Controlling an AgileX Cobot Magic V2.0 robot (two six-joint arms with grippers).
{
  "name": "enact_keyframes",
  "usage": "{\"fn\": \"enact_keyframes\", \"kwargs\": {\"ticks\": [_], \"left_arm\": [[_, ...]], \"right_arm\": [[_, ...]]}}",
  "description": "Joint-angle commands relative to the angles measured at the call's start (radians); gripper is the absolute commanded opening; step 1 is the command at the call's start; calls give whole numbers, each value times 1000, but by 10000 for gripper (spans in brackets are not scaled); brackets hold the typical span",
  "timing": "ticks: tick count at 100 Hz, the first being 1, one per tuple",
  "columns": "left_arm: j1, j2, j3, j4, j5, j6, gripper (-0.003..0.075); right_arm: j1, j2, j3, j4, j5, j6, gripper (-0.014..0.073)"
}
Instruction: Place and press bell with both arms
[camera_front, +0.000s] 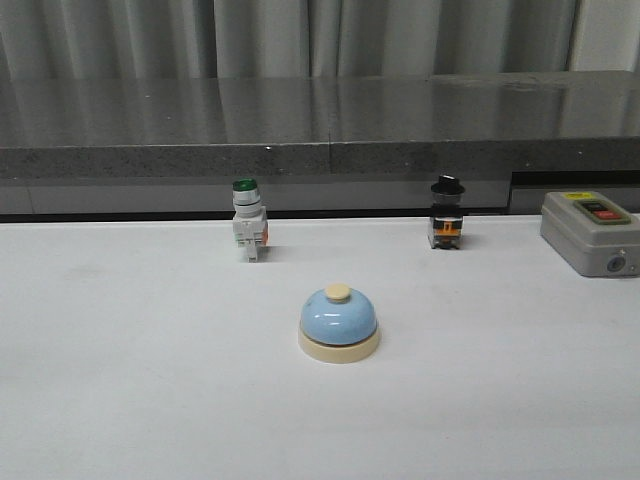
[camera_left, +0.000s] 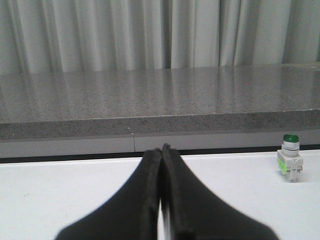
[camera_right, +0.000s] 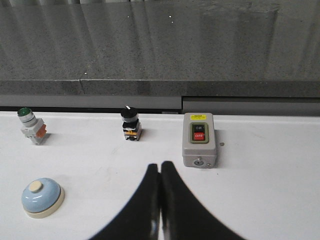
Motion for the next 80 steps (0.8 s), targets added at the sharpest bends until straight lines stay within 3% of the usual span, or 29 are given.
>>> {"fn": "enact_keyframes", "kwargs": {"ticks": [1, 80], "left_arm": [[3, -31, 41, -7, -87, -8, -20], [3, -31, 41, -7, -87, -8, -20]], "right_arm": [[-8, 6, -24, -10, -78, -6, -60], [-8, -34, 9, -13, -130, -6, -60]]}}
